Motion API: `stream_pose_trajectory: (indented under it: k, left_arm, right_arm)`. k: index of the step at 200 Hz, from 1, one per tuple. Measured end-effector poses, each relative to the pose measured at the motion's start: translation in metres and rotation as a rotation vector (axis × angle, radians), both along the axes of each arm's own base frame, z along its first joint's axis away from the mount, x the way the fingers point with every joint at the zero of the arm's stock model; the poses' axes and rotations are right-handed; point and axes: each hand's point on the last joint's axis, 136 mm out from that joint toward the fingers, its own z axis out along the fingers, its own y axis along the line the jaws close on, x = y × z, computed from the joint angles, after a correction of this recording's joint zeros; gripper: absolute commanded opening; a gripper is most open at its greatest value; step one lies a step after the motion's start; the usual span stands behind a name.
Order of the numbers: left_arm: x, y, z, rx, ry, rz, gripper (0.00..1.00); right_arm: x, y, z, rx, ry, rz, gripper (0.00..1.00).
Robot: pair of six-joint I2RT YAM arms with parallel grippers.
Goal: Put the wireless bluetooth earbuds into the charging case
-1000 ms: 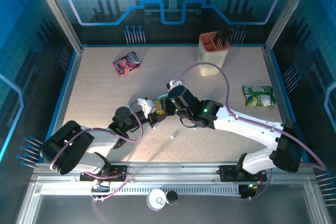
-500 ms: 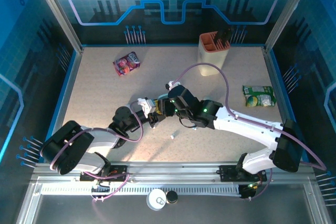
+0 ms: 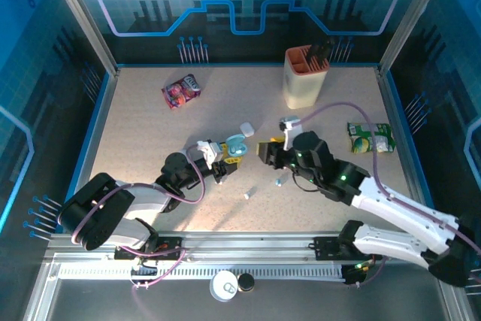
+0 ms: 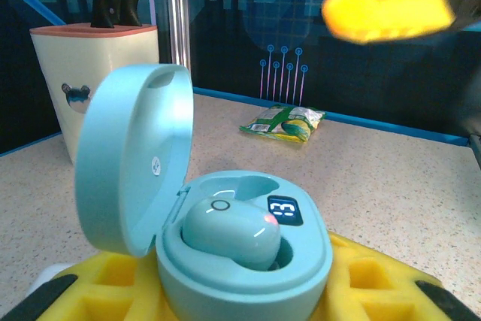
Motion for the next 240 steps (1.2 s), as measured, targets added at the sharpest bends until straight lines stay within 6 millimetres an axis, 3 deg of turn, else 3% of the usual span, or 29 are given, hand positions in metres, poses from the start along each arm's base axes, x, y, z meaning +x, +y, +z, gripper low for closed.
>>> stream_pose_trajectory:
  k: [25, 44, 84, 105, 137, 182, 240]
  left_arm:
    - [-0.002, 0.0, 0.002, 0.005, -0.019, -0.007, 0.34]
    - [-0.004, 0.0, 0.003, 0.004, -0.024, -0.016, 0.34]
    - [-0.007, -0.001, 0.003, 0.003, -0.026, -0.027, 0.34]
    - [-0.007, -0.001, 0.003, 0.004, -0.026, -0.029, 0.34]
    - [-0.008, 0.0, 0.006, 0.0, -0.031, -0.029, 0.34]
    - [-0.011, 0.001, 0.012, -0.002, -0.048, -0.029, 0.34]
    - [-0.011, 0.002, 0.007, 0.017, -0.044, -0.028, 0.35]
  right_arm:
    - [0.007, -0.044, -0.052, -0.03, 0.103, -0.093, 0.49]
    - [0.005, -0.063, -0.092, -0.048, 0.218, -0.131, 0.51]
    - [-0.01, -0.057, -0.157, -0.094, 0.455, -0.071, 0.53]
    - [-0.017, -0.05, -0.182, -0.115, 0.551, -0.041, 0.52]
    - [-0.02, -0.046, -0.204, -0.166, 0.636, -0.034, 0.49]
    - [-0.015, -0.034, -0.211, -0.199, 0.645, -0.018, 0.46]
    - [-0.012, -0.024, -0.222, -0.228, 0.669, 0.003, 0.45]
